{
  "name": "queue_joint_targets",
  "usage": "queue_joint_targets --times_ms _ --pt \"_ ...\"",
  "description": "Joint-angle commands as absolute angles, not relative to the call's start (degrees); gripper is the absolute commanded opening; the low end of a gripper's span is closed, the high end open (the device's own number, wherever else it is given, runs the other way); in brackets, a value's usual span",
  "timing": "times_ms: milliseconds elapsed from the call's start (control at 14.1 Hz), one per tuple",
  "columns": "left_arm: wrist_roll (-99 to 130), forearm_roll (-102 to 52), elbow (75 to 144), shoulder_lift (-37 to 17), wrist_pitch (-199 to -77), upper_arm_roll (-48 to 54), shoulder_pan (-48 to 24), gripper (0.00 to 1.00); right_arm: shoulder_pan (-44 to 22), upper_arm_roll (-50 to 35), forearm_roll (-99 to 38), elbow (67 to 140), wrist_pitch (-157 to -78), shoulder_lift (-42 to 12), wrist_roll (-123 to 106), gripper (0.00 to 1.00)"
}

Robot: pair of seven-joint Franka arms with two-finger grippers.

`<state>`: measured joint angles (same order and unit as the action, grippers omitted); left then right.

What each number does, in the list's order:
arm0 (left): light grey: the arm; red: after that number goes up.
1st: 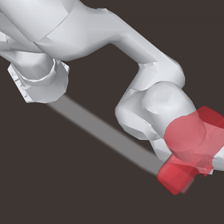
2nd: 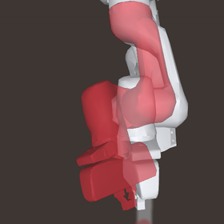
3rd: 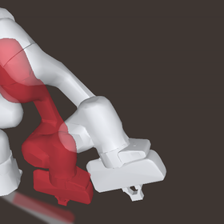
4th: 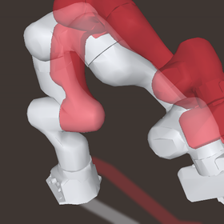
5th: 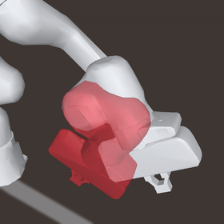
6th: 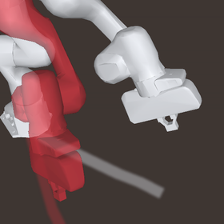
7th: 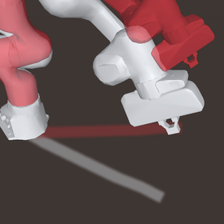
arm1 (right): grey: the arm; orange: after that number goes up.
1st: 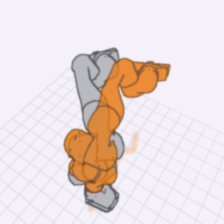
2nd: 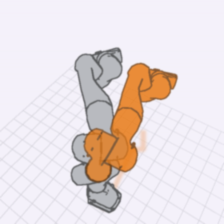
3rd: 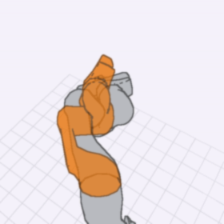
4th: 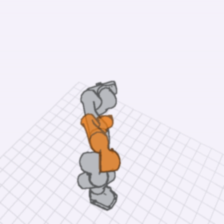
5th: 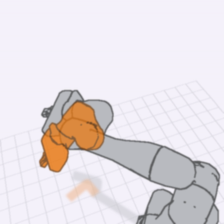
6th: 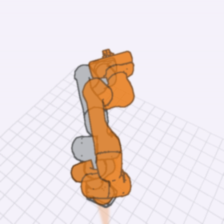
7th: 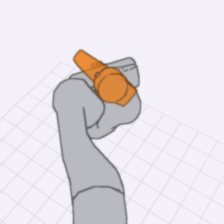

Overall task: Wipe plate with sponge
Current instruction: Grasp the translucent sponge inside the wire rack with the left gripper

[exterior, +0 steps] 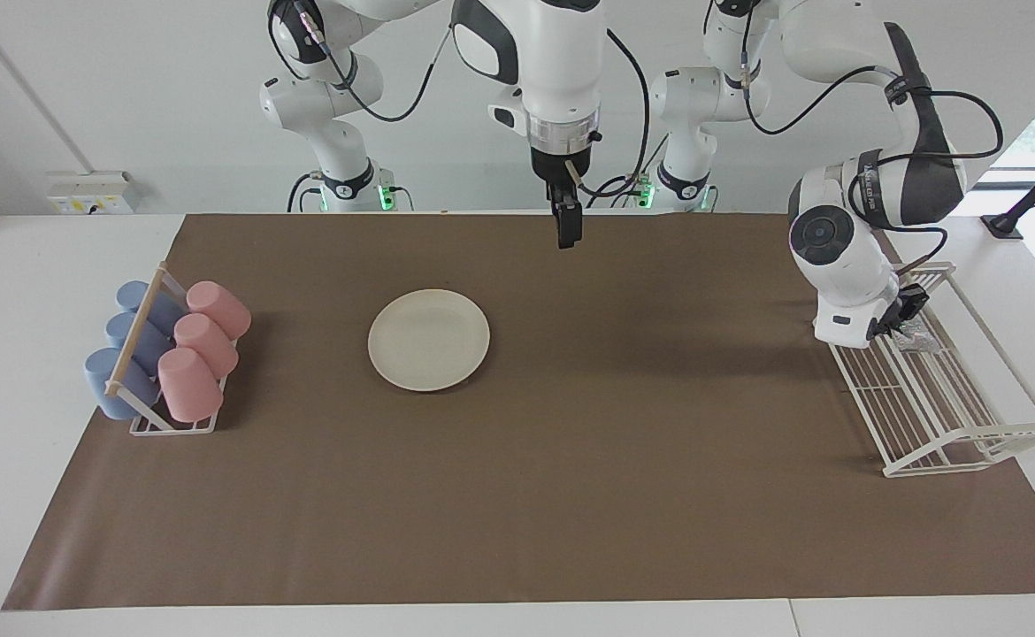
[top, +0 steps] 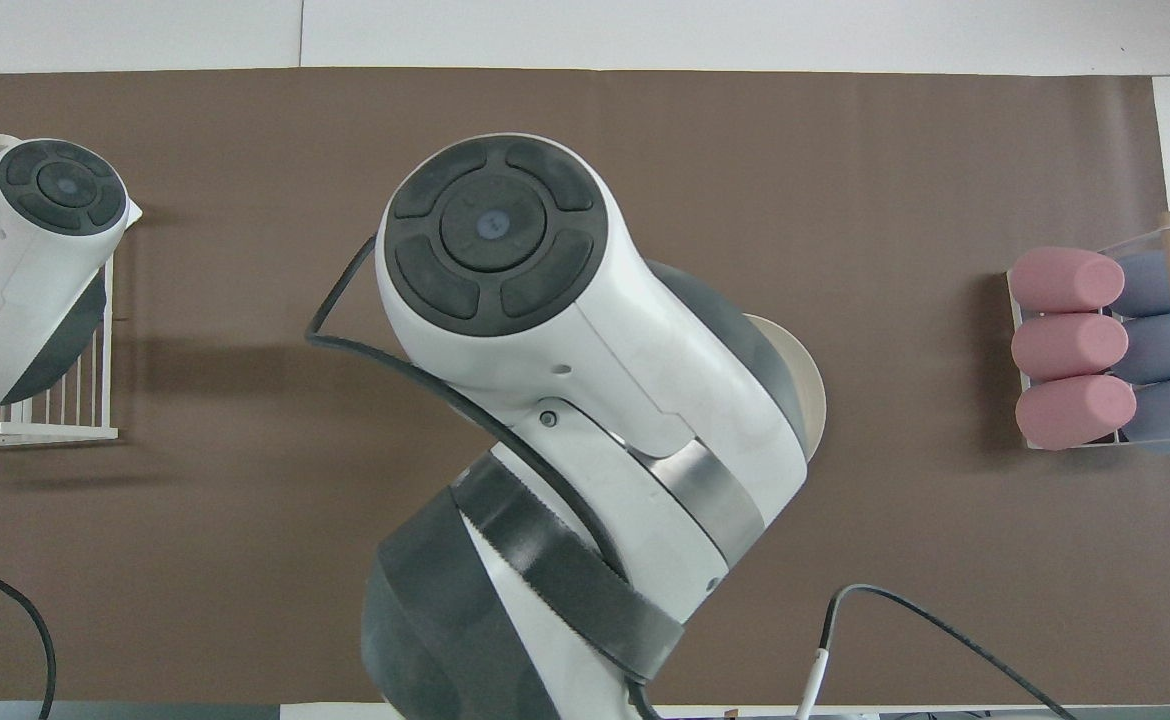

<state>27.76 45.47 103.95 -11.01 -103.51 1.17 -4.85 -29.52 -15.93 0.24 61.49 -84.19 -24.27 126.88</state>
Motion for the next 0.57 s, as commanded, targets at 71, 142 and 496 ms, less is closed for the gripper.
queue_joint_targets --times_ms 71,142,496 --pt "24.61 34.32 95.13 -10.55 -94.95 1.41 -5.19 0.0 -29.18 -16.08 0.0 62.58 -83.5 -23.47 127.97 1.0" --pt "24.26 29.06 92.66 -10.2 -93.18 1.32 -5.01 0.0 -29.44 -16.0 0.0 62.58 -83.5 -23.47 128.32 1.0" --pt "23.64 7.07 84.56 -8.27 -84.3 0.62 -2.82 0.0 -29.53 -16.08 0.0 62.49 -83.85 -23.47 129.2 1.0"
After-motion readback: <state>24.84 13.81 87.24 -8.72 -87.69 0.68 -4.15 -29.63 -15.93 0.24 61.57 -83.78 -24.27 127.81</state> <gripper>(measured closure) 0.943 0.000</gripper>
